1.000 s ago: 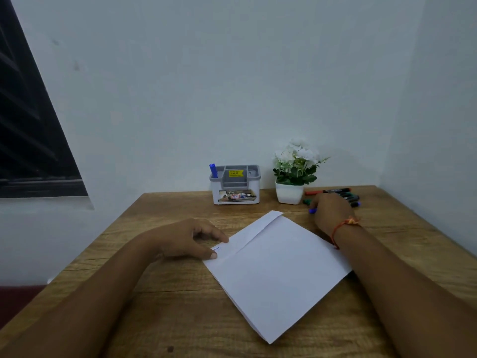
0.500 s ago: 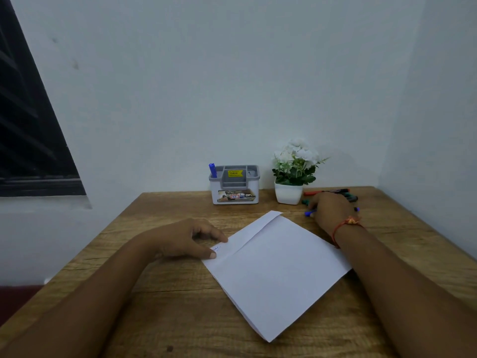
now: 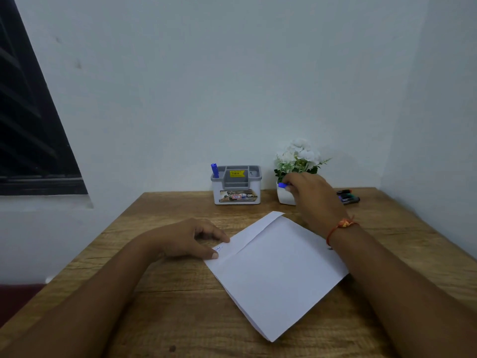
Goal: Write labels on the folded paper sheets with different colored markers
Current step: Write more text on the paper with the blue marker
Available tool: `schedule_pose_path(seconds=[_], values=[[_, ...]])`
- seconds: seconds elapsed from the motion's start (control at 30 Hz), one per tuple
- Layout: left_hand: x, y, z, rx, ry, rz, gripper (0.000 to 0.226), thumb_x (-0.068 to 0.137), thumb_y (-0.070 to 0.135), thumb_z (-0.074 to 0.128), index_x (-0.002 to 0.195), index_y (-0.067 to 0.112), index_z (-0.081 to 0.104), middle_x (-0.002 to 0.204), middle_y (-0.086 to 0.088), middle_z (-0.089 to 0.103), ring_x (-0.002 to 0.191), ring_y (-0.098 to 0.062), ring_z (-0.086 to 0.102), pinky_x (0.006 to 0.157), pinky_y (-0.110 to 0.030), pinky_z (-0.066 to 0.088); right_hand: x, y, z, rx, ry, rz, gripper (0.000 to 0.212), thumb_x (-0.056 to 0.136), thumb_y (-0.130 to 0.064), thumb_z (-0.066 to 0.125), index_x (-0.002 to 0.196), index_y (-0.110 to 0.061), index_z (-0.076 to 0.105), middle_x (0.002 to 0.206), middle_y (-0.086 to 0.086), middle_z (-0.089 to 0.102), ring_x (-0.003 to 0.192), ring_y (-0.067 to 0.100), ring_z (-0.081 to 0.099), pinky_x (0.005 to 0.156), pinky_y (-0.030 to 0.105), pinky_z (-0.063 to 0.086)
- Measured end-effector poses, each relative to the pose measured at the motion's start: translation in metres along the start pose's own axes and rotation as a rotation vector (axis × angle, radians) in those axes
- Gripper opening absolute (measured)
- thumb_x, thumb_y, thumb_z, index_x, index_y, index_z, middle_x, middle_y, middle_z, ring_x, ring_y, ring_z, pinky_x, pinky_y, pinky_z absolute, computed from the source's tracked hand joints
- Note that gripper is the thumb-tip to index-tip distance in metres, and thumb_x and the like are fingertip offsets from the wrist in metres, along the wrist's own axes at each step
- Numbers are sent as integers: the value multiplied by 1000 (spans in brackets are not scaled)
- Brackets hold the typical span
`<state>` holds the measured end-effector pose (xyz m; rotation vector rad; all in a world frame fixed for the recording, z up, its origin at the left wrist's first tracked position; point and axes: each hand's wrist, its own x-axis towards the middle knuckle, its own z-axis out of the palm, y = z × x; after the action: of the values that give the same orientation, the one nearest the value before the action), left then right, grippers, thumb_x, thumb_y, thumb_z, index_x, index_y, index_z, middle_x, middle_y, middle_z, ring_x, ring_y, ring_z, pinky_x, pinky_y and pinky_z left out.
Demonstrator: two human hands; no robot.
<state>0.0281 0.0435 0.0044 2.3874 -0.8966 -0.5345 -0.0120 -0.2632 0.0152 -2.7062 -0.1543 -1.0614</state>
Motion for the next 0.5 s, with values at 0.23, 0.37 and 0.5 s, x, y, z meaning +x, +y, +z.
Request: schedule_pose_path(seconds=[0.23,0.37,0.5], values=[[-1,3,1,11,5,-6,37,82,36,75,115,49,65,130,21,56,122,-2,48,111,-34,36,-12,-67,-5,878,-149,166,27,104,-9,45,100,-23,68,92,5,68,72,10,70,71,33,60],[-4,9,1,27,6,-28,37,84,34,73,118,47,63,132,20,54,122,-4,46,107,-28,35,-19,-90,2,1481,-413,506,39,100,7,38,110,-11,72,102,13,70,97,24,72,95,43,56],[-4,9,1,30,9,-14,39,84,35,73,120,46,63,130,21,55,121,-4,47,106,-28,36,-26,-95,13,1382,-453,400,31,97,10,52,116,-10,68,103,12,68,96,16,70,95,34,57]])
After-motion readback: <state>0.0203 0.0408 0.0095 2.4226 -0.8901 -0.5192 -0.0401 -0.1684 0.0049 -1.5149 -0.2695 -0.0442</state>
